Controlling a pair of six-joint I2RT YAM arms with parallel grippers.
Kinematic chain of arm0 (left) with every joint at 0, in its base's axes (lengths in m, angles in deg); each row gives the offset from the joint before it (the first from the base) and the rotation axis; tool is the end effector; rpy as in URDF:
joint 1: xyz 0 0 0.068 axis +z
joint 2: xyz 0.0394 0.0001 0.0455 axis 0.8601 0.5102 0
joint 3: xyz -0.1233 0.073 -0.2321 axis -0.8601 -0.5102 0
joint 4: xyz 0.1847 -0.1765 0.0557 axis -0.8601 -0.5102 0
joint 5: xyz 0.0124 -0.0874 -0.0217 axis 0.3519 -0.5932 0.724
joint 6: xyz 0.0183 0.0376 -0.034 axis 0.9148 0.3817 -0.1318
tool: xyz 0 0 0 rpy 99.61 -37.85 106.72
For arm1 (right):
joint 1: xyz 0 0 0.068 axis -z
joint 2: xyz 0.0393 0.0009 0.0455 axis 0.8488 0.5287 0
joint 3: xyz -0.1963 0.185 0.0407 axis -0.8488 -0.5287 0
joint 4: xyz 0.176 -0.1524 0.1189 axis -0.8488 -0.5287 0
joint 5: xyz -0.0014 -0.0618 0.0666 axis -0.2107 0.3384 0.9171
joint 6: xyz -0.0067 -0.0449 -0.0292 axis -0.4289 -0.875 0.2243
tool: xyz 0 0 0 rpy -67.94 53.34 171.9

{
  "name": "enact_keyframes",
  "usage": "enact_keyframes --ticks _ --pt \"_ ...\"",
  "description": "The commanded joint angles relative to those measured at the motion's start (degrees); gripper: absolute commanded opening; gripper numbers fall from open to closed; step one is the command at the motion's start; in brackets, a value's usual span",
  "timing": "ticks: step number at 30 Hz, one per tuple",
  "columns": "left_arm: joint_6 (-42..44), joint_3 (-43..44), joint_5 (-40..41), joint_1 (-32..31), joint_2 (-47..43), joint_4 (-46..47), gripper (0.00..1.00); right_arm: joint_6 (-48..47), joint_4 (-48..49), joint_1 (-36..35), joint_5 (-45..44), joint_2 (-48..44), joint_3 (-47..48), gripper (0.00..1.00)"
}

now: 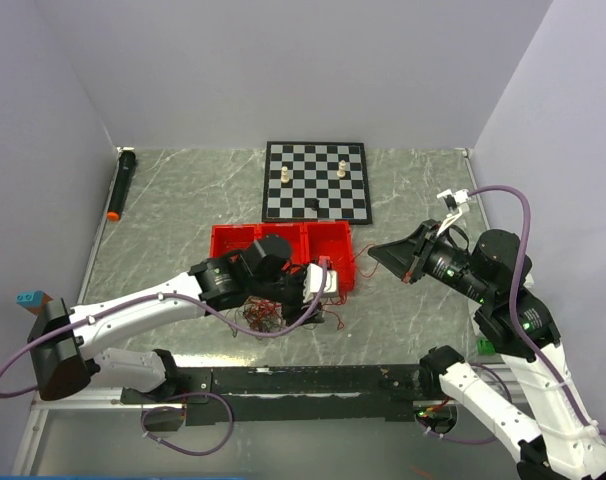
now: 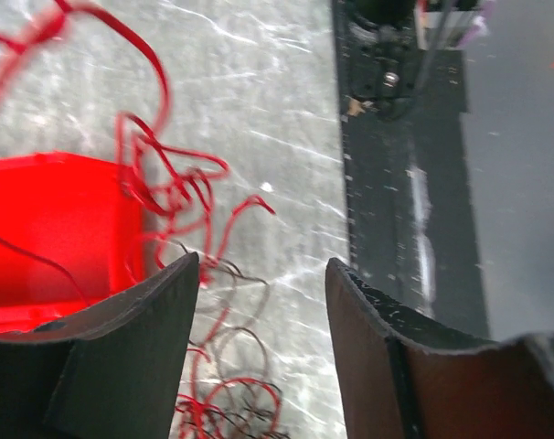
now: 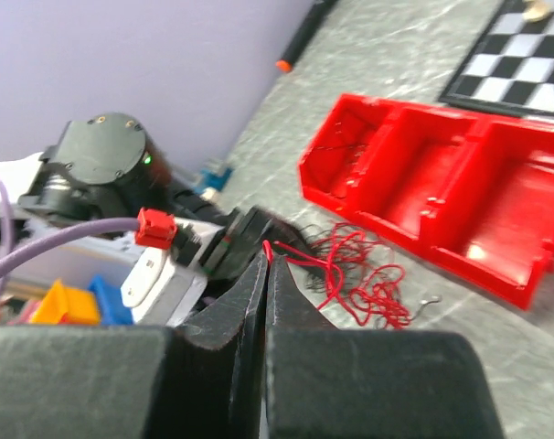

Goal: Untangle the cables

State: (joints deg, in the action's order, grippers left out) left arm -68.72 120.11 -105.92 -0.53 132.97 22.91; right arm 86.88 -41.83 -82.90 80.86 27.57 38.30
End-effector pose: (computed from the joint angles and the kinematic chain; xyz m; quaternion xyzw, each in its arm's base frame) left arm 0.1248 -0.2469 0.3048 0.6159 0.6058 -0.3608 0.3513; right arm 0.0929 0.0596 0.4144 -0.0935 0.7424 0.4519 0.4857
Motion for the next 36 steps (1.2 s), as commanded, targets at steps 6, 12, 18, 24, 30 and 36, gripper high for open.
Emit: enact_keyframes --ticks 6,12,18,24,30,36 --pt "-2.2 -1.02 13.92 -1.58 -1.55 18.27 0.62 2.64 8.89 0.12 8.9 -0.32 -1.07 0.0" --pt "-3.0 -0.06 10.25 -2.55 1.62 18.36 0.54 3.96 11.35 0.12 11.46 -0.5 -2.21 0.0" --pt "3.84 -0.05 3.74 -2.9 1.36 10.9 0.14 0.02 5.22 0.21 5.68 -0.59 1.03 0.0" --pt "8.5 -4.1 3.21 -2.9 -4.17 3.97 0.01 -5.87 -4.36 0.3 -8.82 0.46 5.52 0.0" --pt "14.74 -5.68 -0.3 -2.9 -8.48 -6.4 0.01 -6.94 -10.53 0.47 -23.86 1.78 6.4 0.0" --pt "25.02 -5.07 -1.28 -2.9 -11.12 -19.58 0.01 -7.81 -11.41 0.82 -30.28 3.98 5.09 0.0"
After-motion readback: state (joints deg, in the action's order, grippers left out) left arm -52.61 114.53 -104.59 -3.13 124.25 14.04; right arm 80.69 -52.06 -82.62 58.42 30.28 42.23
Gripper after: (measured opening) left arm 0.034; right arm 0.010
